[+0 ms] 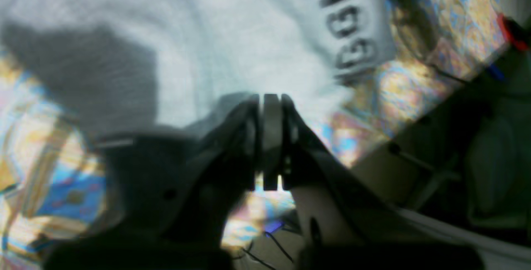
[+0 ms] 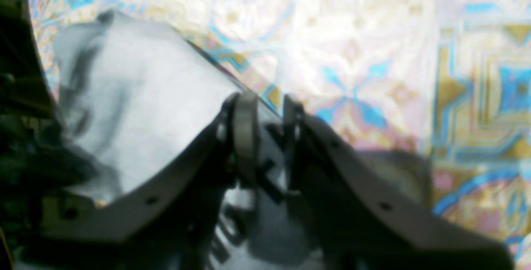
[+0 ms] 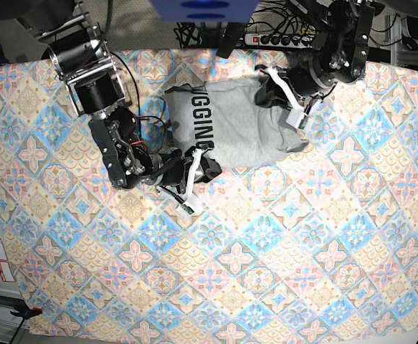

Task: Fold the T-shirt properly
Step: 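Grasp the shirt sides with both grippers and rotate it upright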

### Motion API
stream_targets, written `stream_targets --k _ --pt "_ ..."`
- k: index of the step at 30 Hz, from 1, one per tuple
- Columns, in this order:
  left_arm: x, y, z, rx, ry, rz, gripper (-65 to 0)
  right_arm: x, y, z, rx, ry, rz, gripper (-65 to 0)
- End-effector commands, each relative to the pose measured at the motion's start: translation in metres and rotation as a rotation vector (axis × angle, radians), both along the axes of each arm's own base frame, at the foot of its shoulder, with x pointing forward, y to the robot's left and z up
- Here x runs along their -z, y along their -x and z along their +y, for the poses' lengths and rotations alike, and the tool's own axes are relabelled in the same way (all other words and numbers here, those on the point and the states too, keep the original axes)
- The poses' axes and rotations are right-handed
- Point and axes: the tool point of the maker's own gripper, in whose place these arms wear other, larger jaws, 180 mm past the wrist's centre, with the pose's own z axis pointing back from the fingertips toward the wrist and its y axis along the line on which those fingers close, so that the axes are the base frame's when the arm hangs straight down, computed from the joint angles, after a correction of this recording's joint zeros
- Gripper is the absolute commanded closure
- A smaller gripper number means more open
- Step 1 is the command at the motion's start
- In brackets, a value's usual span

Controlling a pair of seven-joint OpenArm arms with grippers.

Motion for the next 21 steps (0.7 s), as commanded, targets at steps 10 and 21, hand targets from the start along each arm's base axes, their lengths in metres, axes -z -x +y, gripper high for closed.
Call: stream_targets --k 10,21 --pt "0.035 -0.012 0.023 -0.06 -0.021 0.08 0.0 0.023 -0.004 -0.024 -0.07 0.212 -0.015 -10.5" --pt "0.042 -0.061 0.025 -0.015 -0.17 -0.002 0.0 0.028 0.03 -0.076 -0.115 0.354 -0.034 -10.5"
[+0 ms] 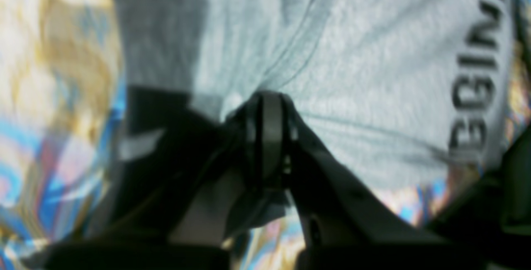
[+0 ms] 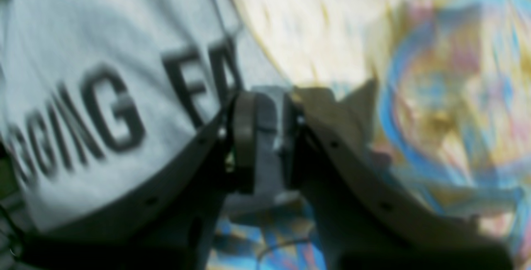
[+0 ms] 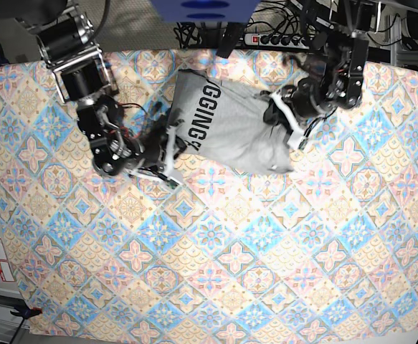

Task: Fold the T-shirt properly
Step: 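Grasp the shirt sides with both grippers and rotate it upright, then press the shirt sides inward with both grippers to square it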

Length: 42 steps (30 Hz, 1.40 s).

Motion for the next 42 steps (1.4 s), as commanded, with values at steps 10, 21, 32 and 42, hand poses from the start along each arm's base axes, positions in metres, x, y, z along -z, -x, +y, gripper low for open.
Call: stream_targets --k 10,21,32,42 --pt "-0.03 -0.072 -0.044 0.115 -0.131 -0.188 0.0 -0.033 0.04 -0.013 -0.105 0.024 -0.108 -10.5" --pt "-0.048 -0.075 -0.015 0.083 -0.228 -0.258 0.0 -0.049 0.033 -0.033 -0.037 0.021 -0.165 -10.5" --pt "-0.038 -0.045 0.035 -0.121 -0.194 -0.188 0.0 -0.079 -0.052 -0.005 0.188 -0.154 -0.232 -10.5" --pt "-0.029 -0.054 0.008 -0.147 -0.105 -0.154 0.0 -0.063 -0.048 0.026 0.175 -0.2 -0.152 -10.5"
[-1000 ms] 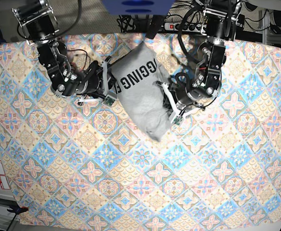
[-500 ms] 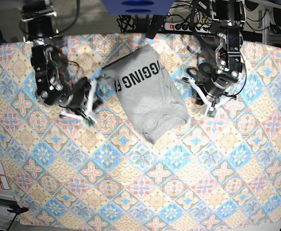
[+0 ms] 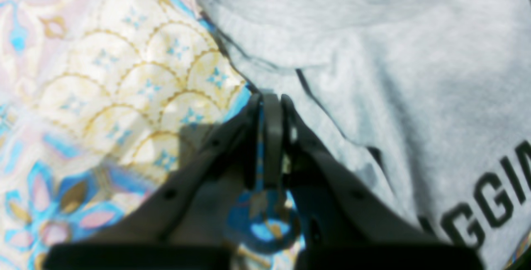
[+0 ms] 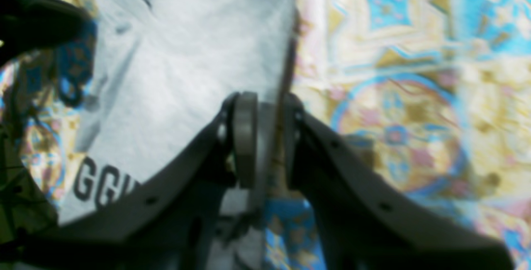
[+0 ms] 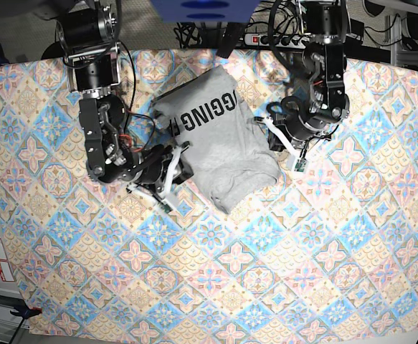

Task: Fold the T-shirt properly
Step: 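Press the shirt sides inward with both grippers to square it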

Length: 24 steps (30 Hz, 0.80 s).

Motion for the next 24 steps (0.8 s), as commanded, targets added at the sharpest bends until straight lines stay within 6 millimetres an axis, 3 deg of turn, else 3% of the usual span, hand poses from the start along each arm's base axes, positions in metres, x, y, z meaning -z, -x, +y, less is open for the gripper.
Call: stream_targets --k 1,6,11,13,19,24 --pt "-0.006 -0.01 -0.001 -0.003 0.013 -0.029 0.0 -0.012 -0.008 0.004 -0.009 -0.02 -0.04 -10.5" --pt "0.003 -0.014 -0.001 -0.011 0.027 -0.003 0.0 -0.009 0.003 0.019 -0.07 -0.01 -0.03 -10.5" --pt "0.007 -0.035 -0.001 -0.03 0.047 -0.031 0.0 0.003 0.023 0.036 -0.145 0.006 0.001 -10.5" --pt "0.012 -0.044 -0.002 -0.037 0.059 -0.026 0.0 0.011 0.032 0.033 -0.152 0.019 0.024 -10.5" --pt "0.019 -0.071 -0.003 -0.062 0.093 -0.036 0.0 0.045 0.063 -0.004 -0.129 0.084 0.122 -10.5" --pt "0.018 -0.083 -0.021 -0.026 0.107 -0.032 0.0 0.048 0.06 -0.038 -0.022 0.071 0.108 -10.5"
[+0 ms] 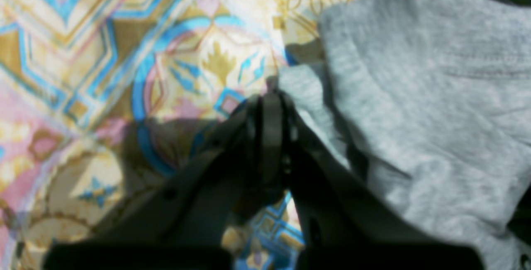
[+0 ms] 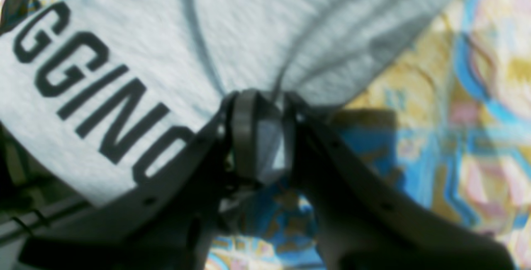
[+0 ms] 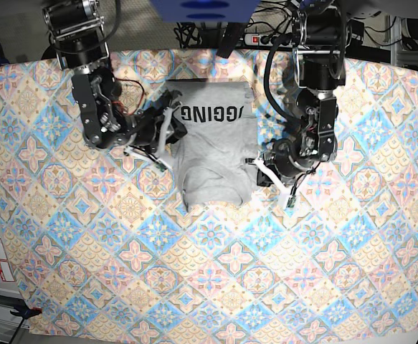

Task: Fold the T-shirt properly
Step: 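Press the shirt sides inward with both grippers to square it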

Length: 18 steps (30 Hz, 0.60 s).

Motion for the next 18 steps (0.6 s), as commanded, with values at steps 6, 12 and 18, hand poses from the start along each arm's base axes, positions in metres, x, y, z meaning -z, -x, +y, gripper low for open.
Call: stream_targets --k 6,12,18 --pt "-0.008 0.003 -0.006 0.026 -0.014 -0.025 0.0 -0.028 -0.021 -0.04 0.118 0.026 -0.101 -10.5" --pt "-0.027 0.023 0.003 0.031 -0.047 -0.092 0.0 -0.052 0.004 -0.021 0.107 -0.078 -0.129 -10.5" --pt "-0.057 0.047 0.011 0.061 -0.099 -0.152 0.0 -0.049 0.022 -0.018 0.077 -0.09 -0.031 -10.5"
